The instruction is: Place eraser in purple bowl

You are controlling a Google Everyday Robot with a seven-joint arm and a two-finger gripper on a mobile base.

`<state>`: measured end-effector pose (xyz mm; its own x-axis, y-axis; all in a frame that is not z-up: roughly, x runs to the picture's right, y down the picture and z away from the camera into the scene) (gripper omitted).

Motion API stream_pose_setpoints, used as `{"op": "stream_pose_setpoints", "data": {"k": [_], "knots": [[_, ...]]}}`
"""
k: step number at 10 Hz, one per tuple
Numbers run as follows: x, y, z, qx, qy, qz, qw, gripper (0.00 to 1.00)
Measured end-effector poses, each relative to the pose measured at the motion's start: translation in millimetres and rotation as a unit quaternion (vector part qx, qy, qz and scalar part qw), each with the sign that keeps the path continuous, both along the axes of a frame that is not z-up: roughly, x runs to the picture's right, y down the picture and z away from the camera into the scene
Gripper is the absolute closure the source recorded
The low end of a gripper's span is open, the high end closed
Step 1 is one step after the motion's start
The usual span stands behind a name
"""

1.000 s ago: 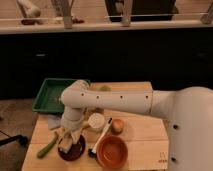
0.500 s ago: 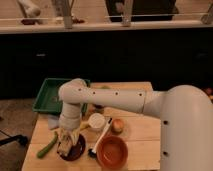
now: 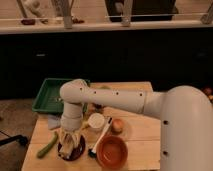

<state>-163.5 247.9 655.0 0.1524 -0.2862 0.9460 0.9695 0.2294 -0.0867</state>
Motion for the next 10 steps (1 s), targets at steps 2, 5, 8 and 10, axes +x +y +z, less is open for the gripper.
{"op": "stream_pose_setpoints", "data": {"k": [2,5,8,10], "knots": [[-0.7,6.2,-1.3,-0.018,-0.005,-0.004,0.9998,0.66],[-0.3,8.1,1.1,-0.022,-0.002,-0.006,0.9997,0.37],[-1.3,9.5,2.4,-0.022,0.002,-0.007,0.9997,0.2],[-1.7,8.7,3.3,-0.019,0.004,-0.004,0.9998,0.2]]}}
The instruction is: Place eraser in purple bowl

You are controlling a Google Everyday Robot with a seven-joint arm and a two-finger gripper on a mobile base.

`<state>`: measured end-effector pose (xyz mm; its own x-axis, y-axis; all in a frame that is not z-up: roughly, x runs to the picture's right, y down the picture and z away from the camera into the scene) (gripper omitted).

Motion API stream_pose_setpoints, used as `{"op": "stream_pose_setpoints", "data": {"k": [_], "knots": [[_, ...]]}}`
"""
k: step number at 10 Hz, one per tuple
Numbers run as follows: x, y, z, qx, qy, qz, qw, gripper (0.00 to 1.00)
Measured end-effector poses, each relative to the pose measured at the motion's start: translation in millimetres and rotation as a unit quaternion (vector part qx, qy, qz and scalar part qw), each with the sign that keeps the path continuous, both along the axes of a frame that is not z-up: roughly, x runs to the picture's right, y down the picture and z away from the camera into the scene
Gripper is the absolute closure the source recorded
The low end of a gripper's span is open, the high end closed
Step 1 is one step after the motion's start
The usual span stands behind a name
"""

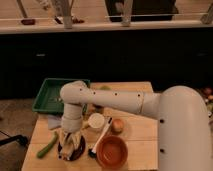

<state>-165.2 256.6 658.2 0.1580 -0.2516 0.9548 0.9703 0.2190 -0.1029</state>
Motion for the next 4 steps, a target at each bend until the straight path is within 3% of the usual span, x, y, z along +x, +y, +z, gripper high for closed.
{"op": "stream_pose_setpoints", "data": {"k": [4], "knots": [[1.5,-2.4,2.7,0.007,0.009,0.012,0.9999,0.2]]}}
